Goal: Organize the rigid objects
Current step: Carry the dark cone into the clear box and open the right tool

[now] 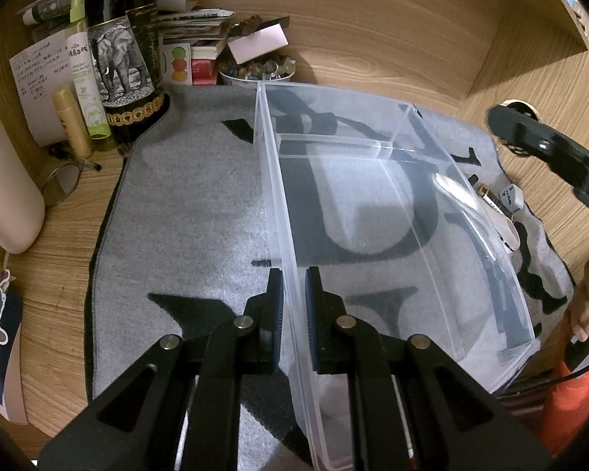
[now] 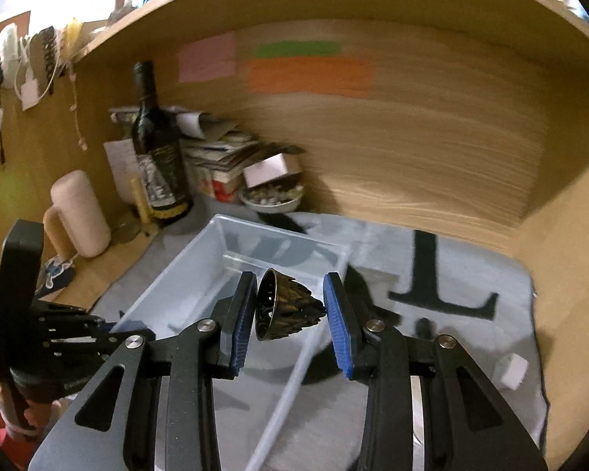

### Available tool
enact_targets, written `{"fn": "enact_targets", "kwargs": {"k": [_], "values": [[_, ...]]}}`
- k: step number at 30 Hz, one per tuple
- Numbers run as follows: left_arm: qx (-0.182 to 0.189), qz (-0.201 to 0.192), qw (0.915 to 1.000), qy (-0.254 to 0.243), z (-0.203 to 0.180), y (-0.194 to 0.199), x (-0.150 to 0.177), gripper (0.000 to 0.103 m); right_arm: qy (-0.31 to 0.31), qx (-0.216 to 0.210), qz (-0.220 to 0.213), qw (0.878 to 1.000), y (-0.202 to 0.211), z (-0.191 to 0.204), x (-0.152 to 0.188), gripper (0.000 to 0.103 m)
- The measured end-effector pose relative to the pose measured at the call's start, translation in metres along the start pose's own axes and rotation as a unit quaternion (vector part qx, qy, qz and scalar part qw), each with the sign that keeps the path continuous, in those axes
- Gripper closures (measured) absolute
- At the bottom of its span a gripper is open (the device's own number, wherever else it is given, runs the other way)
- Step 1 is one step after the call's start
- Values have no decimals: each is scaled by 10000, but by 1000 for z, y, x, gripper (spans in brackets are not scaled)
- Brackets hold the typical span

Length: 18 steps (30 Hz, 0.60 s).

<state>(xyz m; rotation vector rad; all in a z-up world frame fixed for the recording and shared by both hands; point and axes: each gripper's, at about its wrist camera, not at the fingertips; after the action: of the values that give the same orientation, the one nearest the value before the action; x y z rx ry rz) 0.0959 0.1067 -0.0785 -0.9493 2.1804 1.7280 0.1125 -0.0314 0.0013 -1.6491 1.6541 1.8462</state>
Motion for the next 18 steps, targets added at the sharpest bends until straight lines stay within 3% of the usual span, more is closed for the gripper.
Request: {"fn": "enact_targets", "kwargs": {"k": [6, 7, 18], "values": [[-28, -66, 10000, -56, -1, 0, 1, 92, 238, -229, 231, 9992, -21, 13, -10, 71], [-24, -72, 10000, -56, -1, 0, 1, 92, 274, -126, 365, 9989, -25, 15, -11, 71], [24, -89, 10000, -32, 0, -1, 0, 92, 626, -539, 1221, 9891, -73, 33, -11, 71]]}}
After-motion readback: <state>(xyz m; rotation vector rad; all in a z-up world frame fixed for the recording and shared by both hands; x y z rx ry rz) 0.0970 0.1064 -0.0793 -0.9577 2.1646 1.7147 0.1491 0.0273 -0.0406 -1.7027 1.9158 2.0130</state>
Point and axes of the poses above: each gripper's, at about its wrist camera, not at the fingertips, and y roughly against the way its jaws point, z to its left, x to its underside, and after that the axes turned 14 degrees about y, right-handed
